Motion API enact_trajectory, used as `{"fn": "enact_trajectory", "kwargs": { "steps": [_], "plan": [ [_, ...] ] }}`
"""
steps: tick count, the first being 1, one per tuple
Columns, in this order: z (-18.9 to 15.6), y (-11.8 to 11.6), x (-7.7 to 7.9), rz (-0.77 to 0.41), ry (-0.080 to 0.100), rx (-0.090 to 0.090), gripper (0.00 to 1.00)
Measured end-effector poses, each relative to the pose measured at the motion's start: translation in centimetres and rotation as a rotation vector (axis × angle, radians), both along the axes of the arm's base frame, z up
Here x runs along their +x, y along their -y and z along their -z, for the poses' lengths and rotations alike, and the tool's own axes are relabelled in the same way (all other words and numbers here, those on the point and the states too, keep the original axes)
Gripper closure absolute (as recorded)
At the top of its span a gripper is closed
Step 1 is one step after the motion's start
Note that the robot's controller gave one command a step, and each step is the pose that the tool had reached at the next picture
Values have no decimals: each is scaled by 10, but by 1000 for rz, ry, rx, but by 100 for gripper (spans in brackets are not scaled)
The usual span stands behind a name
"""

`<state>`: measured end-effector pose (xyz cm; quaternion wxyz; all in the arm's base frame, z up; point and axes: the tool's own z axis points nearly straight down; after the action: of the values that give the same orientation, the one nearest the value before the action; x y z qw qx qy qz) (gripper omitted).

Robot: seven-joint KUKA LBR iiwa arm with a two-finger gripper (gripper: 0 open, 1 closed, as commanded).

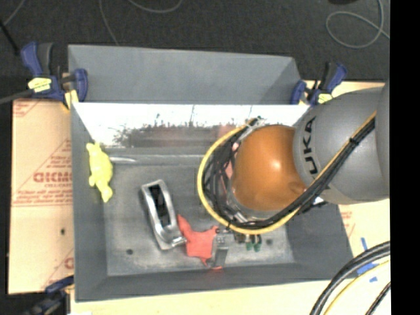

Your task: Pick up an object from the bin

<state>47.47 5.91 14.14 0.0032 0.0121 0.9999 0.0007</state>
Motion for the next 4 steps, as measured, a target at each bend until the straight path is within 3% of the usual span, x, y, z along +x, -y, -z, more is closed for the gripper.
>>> {"fn": "enact_trajectory", "kwargs": {
  "steps": [1,2,4],
  "plan": [
    [48,4,6,233,-1,1,0],
    [70,2,-2,67,3,0,100],
    [67,3,-3,67,1,0,100]
  ]
}}
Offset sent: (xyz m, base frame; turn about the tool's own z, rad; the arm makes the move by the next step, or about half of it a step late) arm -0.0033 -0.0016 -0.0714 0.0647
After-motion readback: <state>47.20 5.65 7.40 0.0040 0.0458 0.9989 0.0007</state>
